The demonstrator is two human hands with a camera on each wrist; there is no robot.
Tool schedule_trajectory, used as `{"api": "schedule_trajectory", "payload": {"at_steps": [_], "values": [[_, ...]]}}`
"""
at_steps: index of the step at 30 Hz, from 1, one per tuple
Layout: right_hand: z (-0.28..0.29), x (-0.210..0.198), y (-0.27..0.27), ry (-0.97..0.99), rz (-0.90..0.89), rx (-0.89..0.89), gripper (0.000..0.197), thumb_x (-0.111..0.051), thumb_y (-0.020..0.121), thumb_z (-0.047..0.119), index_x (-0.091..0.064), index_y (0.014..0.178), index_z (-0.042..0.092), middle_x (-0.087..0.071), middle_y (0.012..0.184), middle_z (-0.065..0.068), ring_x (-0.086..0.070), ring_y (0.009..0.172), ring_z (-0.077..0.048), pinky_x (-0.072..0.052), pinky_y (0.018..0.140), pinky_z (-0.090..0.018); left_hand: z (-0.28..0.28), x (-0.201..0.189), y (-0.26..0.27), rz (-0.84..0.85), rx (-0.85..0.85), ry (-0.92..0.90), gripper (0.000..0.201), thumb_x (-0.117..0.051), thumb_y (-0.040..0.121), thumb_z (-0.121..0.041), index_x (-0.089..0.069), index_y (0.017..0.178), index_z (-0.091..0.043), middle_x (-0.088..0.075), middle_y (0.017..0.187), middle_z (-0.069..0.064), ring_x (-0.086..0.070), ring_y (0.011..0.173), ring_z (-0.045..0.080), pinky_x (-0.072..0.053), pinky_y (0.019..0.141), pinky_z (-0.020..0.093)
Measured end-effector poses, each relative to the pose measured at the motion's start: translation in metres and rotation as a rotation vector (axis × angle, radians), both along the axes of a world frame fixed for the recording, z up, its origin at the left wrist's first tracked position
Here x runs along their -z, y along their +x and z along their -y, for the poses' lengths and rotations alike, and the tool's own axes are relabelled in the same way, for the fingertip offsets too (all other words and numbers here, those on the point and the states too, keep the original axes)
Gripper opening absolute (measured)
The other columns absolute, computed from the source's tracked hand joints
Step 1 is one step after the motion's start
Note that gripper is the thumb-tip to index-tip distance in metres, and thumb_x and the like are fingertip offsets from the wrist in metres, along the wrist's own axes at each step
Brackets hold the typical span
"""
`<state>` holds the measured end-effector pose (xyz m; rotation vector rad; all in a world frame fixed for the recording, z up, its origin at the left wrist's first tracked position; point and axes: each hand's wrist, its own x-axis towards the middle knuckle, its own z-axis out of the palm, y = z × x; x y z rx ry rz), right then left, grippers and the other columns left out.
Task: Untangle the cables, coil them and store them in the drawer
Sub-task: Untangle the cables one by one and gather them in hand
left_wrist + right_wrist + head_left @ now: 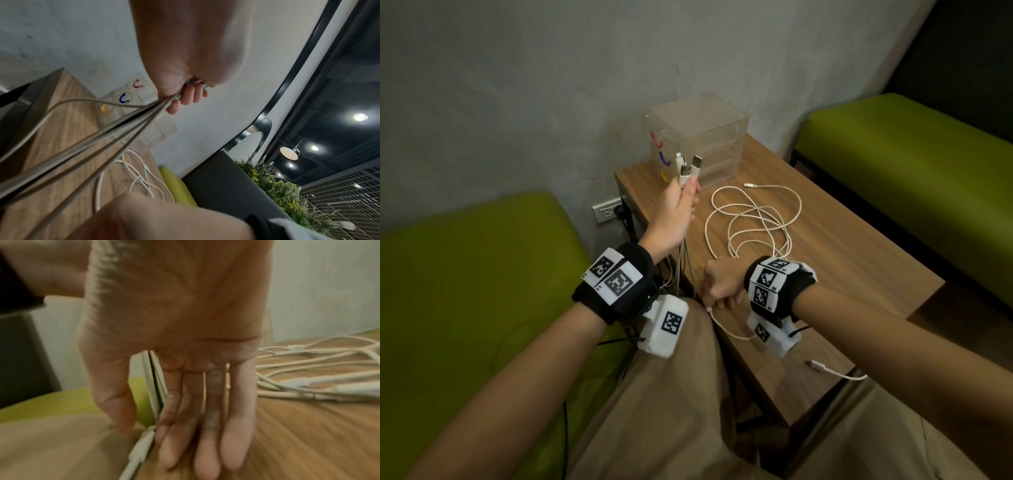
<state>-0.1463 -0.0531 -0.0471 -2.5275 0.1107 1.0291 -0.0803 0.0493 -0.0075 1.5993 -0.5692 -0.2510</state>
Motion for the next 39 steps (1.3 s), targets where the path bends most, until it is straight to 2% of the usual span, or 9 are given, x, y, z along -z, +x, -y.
{"api": "schedule_trajectory", "payload": {"at_steps": [7,11,15,19,24,27,30,34,39], "values": [[-0.005,0.005,-0.006,-0.057,0.137,-0.020,0.026,-0.067,0.078,0.024,-0.071,0.082,-0.001,-0.065,0.062,-0.003,-0.064,0.059,-0.018,-0.057,0.067,-0.032,-0.001,0.013,-0.006,-0.013,0.005,0.054,0.027,-0.027,0.100,-0.024,-0.044,0.080,-0.022,-0.033,0.064,-0.006,-0.034,0.054,0.005,-0.033,0.055,0.021],[-0.008,0.007,-0.006,-0.281,0.411,-0.112,0.043,-0.070,0.073,0.038,-0.063,0.094,0.002,-0.064,0.090,-0.018,-0.063,0.087,-0.032,-0.050,0.070,-0.035,-0.005,0.023,-0.002,-0.004,-0.052,0.079,0.027,-0.026,0.100,-0.030,-0.046,0.081,-0.027,-0.036,0.066,-0.006,-0.036,0.059,0.010,-0.033,0.062,0.030],[0.008,-0.021,0.011,0.050,0.762,0.255,0.020,-0.064,0.077,0.016,-0.050,0.063,0.012,-0.056,0.064,-0.005,-0.060,0.065,-0.023,-0.044,0.055,-0.027,-0.010,0.027,0.001,-0.025,-0.122,0.103,0.027,-0.027,0.099,-0.030,-0.045,0.078,-0.028,-0.040,0.066,-0.006,-0.039,0.062,0.010,-0.034,0.069,0.035],[0.004,-0.058,0.020,0.432,1.151,0.484,0.018,-0.064,0.080,0.010,-0.051,0.068,0.009,-0.061,0.060,-0.004,-0.063,0.048,-0.009,-0.048,0.048,-0.019,-0.001,0.014,-0.008,-0.090,-0.106,0.054,0.031,-0.027,0.100,-0.031,-0.054,0.105,-0.016,-0.061,0.095,0.010,-0.054,0.084,0.016,-0.043,0.083,0.044],[0.003,-0.064,0.036,0.323,1.329,0.469,0.015,-0.064,0.083,0.020,-0.057,0.072,0.012,-0.054,0.076,-0.004,-0.050,0.065,-0.007,-0.040,0.064,-0.013,0.012,-0.001,-0.011,-0.174,-0.119,-0.070,0.041,-0.029,0.099,-0.037,-0.049,0.121,-0.009,-0.052,0.121,0.031,-0.046,0.113,0.046,-0.046,0.085,0.051],[0.014,-0.060,0.033,0.227,1.284,0.367,0.017,-0.059,0.088,0.025,-0.060,0.081,0.010,-0.049,0.083,-0.003,-0.043,0.074,-0.011,-0.033,0.066,-0.015,0.009,-0.006,-0.007,-0.177,-0.147,-0.144,0.027,-0.033,0.100,-0.025,-0.053,0.105,-0.009,-0.058,0.095,0.029,-0.056,0.081,0.041,-0.045,0.069,0.049],[0.016,-0.036,0.012,0.386,1.071,0.245,0.027,-0.049,0.091,0.035,-0.052,0.093,0.009,-0.057,0.089,-0.003,-0.052,0.077,-0.013,-0.042,0.068,-0.022,0.009,-0.016,0.003,-0.139,-0.202,-0.226,0.026,-0.032,0.100,-0.022,-0.042,0.076,-0.019,-0.034,0.057,-0.004,-0.035,0.039,0.003,-0.032,0.045,0.022],[0.024,0.001,-0.012,0.287,0.807,0.028,0.035,-0.036,0.095,0.039,-0.054,0.080,0.014,-0.059,0.070,-0.002,-0.054,0.062,-0.013,-0.043,0.064,-0.028,-0.003,-0.044,0.025,-0.061,-0.425,-0.325,0.029,-0.031,0.100,-0.023,-0.038,0.072,-0.020,-0.037,0.051,-0.011,-0.031,0.033,-0.001,-0.028,0.040,0.019],[0.061,0.004,-0.013,0.196,1.045,0.166,0.046,-0.025,0.094,0.041,-0.048,0.073,0.008,-0.050,0.068,-0.004,-0.046,0.064,-0.015,-0.032,0.063,-0.027,-0.036,-0.071,0.053,-0.017,-0.630,-0.509,0.030,-0.032,0.100,-0.024,-0.037,0.070,-0.019,-0.035,0.046,-0.012,-0.028,0.037,0.002,-0.024,0.037,0.019]]}}
